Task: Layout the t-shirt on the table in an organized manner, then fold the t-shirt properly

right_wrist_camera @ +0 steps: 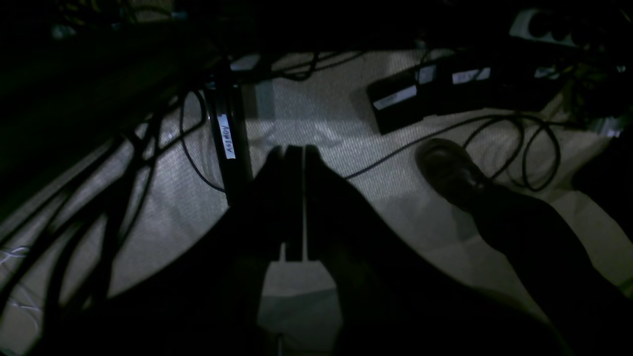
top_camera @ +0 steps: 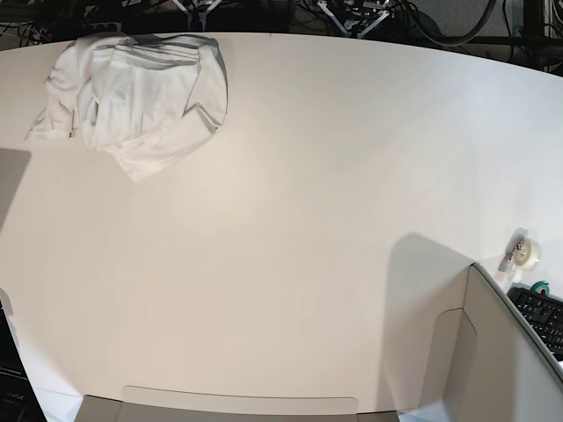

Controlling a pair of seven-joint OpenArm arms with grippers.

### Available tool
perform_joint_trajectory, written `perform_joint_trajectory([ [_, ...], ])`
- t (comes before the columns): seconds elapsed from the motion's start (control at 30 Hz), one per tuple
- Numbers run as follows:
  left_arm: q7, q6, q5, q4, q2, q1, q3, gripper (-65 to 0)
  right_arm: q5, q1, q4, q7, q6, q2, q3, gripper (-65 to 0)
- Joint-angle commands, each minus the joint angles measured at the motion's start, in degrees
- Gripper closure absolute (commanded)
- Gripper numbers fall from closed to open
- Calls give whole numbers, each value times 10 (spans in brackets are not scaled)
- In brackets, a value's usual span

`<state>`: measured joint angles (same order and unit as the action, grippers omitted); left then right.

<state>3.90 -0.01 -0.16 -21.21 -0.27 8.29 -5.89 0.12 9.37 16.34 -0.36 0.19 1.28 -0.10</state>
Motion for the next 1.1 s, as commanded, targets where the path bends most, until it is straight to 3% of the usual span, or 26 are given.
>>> perform_joint_trajectory([
  [0.0, -3, 0, 1, -18, 1, 10, 0, -3, 1, 7, 14, 5, 0, -1, 0, 0],
  [0.33, 58, 0, 1, -173, 1, 102, 0, -3, 3, 92, 119, 5, 0, -9, 0, 0],
  [0.8, 63, -1, 0, -401, -2, 258, -2, -3, 0, 229, 315, 5, 0, -19, -1, 0],
  [1.07, 84, -1, 0, -534, -4, 345, -3, -3, 0, 309, 434, 5, -2, -51, 0, 0],
])
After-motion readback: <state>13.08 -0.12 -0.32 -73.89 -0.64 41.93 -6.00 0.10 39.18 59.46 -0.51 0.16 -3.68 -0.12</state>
